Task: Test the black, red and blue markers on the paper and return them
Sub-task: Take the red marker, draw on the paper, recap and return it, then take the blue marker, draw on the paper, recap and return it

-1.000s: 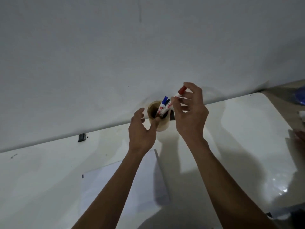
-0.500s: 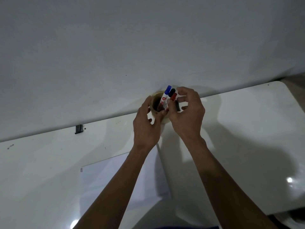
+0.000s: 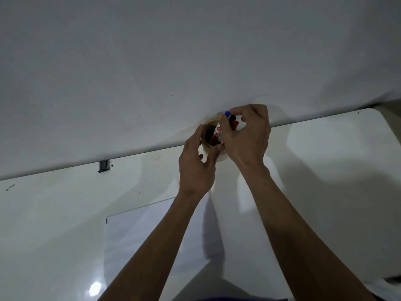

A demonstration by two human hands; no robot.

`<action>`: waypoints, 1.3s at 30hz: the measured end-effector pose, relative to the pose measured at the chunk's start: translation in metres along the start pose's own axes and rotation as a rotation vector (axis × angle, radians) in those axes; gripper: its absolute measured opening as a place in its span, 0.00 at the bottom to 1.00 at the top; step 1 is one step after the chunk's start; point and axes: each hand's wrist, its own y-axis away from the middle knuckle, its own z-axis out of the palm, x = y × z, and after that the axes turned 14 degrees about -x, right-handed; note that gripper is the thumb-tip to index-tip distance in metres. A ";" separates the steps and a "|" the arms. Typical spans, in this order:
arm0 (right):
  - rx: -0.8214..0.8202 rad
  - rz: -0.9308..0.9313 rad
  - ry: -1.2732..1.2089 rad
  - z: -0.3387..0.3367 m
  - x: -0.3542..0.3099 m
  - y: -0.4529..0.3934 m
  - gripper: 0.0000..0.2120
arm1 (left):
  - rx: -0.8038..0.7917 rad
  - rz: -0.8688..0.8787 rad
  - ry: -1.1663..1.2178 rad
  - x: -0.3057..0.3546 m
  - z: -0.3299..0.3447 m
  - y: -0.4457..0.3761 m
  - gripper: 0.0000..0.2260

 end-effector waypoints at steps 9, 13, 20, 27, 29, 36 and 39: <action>0.076 -0.058 -0.209 -0.046 -0.040 0.005 0.11 | -0.014 0.011 0.024 -0.003 0.000 -0.001 0.25; 0.167 -0.060 -0.429 -0.086 -0.062 0.015 0.10 | -0.024 -0.057 0.005 0.005 -0.005 0.002 0.28; -0.093 0.289 -1.375 -0.103 -0.064 0.067 0.09 | 0.050 -0.131 0.062 0.008 -0.045 0.058 0.23; -0.520 0.509 -1.325 -0.039 -0.071 0.146 0.21 | 0.046 -0.145 -0.008 -0.016 -0.095 0.133 0.18; -0.551 0.510 -1.222 -0.021 -0.078 0.164 0.15 | 0.047 -0.124 -0.054 -0.024 -0.109 0.155 0.17; -0.596 0.461 -0.837 0.027 -0.101 0.224 0.05 | 0.081 0.016 -0.093 -0.049 -0.153 0.214 0.16; -0.641 0.439 -0.788 0.041 -0.109 0.248 0.06 | 0.152 0.039 -0.108 -0.061 -0.169 0.229 0.09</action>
